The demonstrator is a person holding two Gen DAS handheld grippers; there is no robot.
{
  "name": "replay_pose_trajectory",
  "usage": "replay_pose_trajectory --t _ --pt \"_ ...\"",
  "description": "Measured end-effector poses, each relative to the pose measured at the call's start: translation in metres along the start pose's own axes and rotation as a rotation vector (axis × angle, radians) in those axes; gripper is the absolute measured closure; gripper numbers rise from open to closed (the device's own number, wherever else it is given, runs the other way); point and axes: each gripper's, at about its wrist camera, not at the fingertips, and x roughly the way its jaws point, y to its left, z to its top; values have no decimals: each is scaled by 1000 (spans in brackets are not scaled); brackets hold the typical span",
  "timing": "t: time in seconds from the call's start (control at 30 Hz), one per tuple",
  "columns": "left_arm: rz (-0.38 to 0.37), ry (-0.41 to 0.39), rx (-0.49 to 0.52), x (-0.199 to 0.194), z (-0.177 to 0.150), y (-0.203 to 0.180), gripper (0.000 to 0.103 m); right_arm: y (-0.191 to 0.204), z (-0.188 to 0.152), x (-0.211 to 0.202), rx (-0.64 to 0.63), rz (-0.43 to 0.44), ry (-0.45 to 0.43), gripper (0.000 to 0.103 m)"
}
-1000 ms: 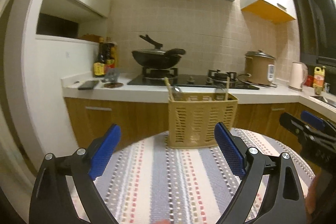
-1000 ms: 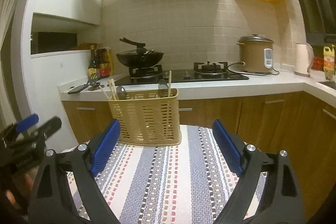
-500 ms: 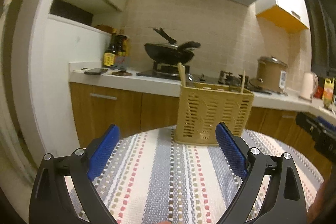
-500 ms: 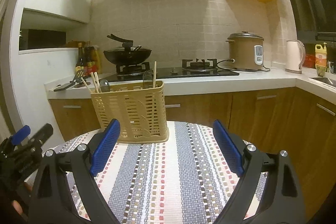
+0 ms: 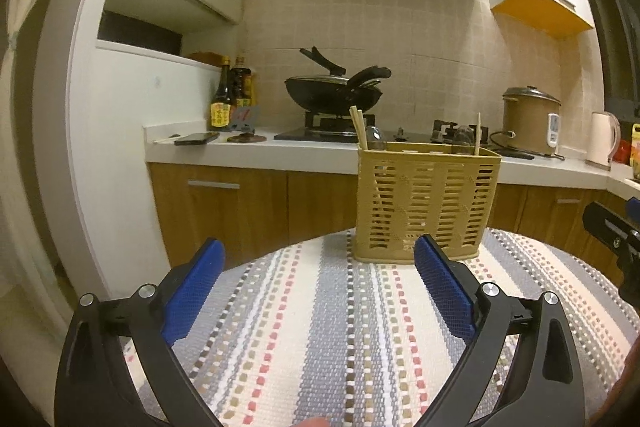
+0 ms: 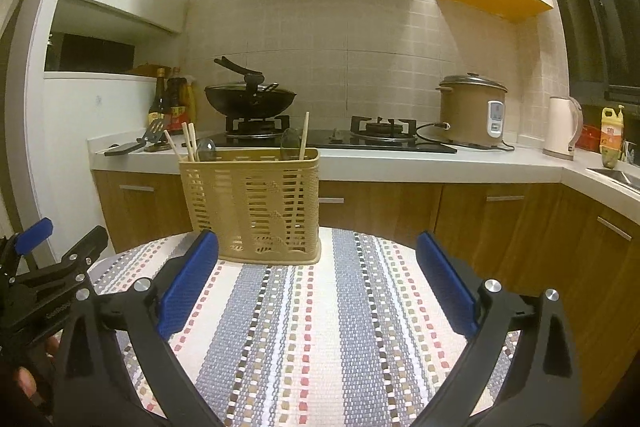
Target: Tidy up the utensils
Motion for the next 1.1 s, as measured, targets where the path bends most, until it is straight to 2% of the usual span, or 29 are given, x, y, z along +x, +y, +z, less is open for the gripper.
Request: replay_pose_trajectory --t 0.27,1.1 --pt "7 -24 11 -6 1 -1 9 -4 2 -1 18 -4 -3 8" --pt "7 -26 15 -8 2 -1 8 -2 1 1 14 -3 6 8"
